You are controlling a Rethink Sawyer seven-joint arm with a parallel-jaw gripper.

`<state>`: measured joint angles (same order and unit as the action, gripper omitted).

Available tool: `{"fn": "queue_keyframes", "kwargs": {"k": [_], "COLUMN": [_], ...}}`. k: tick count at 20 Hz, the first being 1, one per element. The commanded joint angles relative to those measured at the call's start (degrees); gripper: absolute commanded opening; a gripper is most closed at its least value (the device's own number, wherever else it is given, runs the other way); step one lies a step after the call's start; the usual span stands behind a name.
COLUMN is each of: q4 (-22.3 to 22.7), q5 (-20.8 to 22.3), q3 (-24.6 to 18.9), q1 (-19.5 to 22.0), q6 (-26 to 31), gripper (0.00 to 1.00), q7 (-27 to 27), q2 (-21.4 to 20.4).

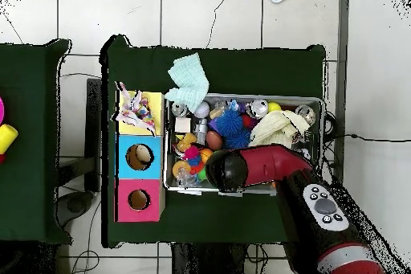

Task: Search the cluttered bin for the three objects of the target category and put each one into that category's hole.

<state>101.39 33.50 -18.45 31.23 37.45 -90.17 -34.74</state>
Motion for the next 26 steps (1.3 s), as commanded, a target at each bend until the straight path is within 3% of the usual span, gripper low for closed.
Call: {"fn": "queue_keyframes", "kwargs": {"k": [1, 13, 19, 22, 26], "q4": [-2.5, 4.1, 1.8, -2.2, -1.8], "q5": [4.7, 0.4, 4.4, 8.5, 10.3], "q3": [3.1, -3.3, -2.9, -1.3, -0.5], "q1": [-1.0, 4.8, 4.1, 2.3, 2.4], "q6": [11.2, 18.8, 14.5, 11.1, 7.8], "gripper": [1.0, 1.0, 1.0, 1.0, 1.0], "q7": [6.3, 13.9, 9.8, 6.6, 3.8], "q2": [0.0, -9.3, -5.8, -1.1, 0.6]}}
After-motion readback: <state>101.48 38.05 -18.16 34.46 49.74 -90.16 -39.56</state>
